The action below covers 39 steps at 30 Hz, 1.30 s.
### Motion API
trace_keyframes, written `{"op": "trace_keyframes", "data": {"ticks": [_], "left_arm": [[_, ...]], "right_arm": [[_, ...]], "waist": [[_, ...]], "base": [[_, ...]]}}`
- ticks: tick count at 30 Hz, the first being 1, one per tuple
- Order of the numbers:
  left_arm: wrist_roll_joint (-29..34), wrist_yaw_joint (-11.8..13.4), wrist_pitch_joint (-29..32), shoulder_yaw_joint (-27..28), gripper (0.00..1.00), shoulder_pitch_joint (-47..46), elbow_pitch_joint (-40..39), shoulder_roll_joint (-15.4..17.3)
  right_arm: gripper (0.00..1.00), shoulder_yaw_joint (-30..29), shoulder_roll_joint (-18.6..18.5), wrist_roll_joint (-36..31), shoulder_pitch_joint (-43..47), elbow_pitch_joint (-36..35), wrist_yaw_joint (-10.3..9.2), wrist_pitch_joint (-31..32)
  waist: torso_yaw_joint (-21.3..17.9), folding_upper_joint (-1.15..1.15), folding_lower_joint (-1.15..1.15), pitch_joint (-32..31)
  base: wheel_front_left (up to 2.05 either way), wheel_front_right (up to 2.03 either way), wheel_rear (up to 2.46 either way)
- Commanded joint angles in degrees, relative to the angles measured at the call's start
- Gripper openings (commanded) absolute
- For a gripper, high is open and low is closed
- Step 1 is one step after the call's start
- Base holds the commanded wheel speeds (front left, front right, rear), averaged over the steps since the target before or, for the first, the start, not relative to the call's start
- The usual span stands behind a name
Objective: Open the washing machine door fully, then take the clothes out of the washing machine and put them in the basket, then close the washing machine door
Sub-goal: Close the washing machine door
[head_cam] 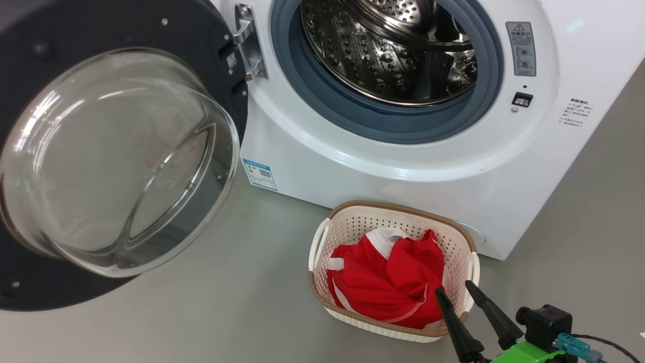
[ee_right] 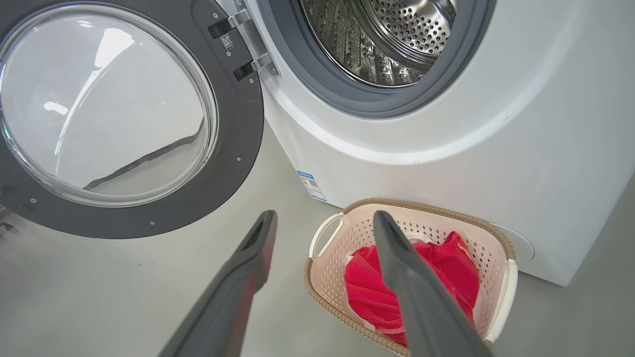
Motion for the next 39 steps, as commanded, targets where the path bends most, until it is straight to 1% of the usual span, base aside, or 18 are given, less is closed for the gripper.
{"op": "trace_keyframes", "data": {"ticks": [1,6,11,17,18,25,26,33,39], "left_arm": [[-1.4,-0.4,2.2,-0.3,0.00,-1.0,-2.3,4.4],[-5.2,-0.4,6.9,-2.8,0.00,1.9,-5.2,4.9],[-8.7,-0.4,9.9,-5.2,0.00,5.6,-9.3,5.6],[-13.7,-0.4,13.7,-7.6,0.00,9.7,-15.9,6.0],[-15.4,-0.4,14.7,-8.3,0.00,11.0,-18.3,6.3],[-22.3,-0.4,17.1,-9.6,0.00,15.6,-27.6,7.3],[-22.3,-0.4,17.1,-9.6,0.00,15.6,-27.6,7.3],[-27.9,-0.4,18.2,-11.6,0.00,20.1,-36.5,8.5],[-31.0,-0.4,18.0,-13.4,0.00,22.4,-41.6,9.4]], "right_arm": [[1.00,1.0,-0.2,-0.2,-1.7,-1.2,0.37,-0.4],[1.00,1.0,-0.1,-0.1,-1.6,-1.1,0.37,-0.4],[1.00,0.7,0.0,0.0,-1.3,-1.1,0.37,-0.4],[1.00,0.3,0.1,0.1,-0.9,-1.1,0.37,-0.4],[1.00,0.2,0.2,0.2,-0.8,-1.1,0.37,-0.4],[1.00,0.4,0.2,0.2,-0.6,-1.0,0.37,-0.4],[1.00,0.4,0.2,0.2,-0.6,-1.0,0.37,-0.4],[1.00,0.1,0.0,0.2,-0.5,-1.1,0.37,-0.4],[1.00,0.4,-0.1,0.2,-0.5,-1.1,0.37,-0.4]], "waist": [[-0.1,0.00,0.00,0.1],[-0.7,0.00,0.00,-0.2],[-0.9,0.00,0.00,-0.7],[-0.6,0.00,0.00,-1.7],[-0.6,0.00,0.00,-1.9],[-0.8,0.00,0.00,-2.5],[-0.8,0.00,0.00,-2.5],[-1.3,0.00,0.00,-2.6],[-2.0,0.00,0.00,-2.8]], "base": [[0.00,0.00,0.00],[0.00,0.00,0.00],[0.00,0.00,0.00],[0.00,0.00,0.00],[0.00,0.00,0.00],[0.00,0.00,0.00],[0.00,0.00,0.00],[0.00,0.00,0.00],[0.00,0.00,0.00]]}}
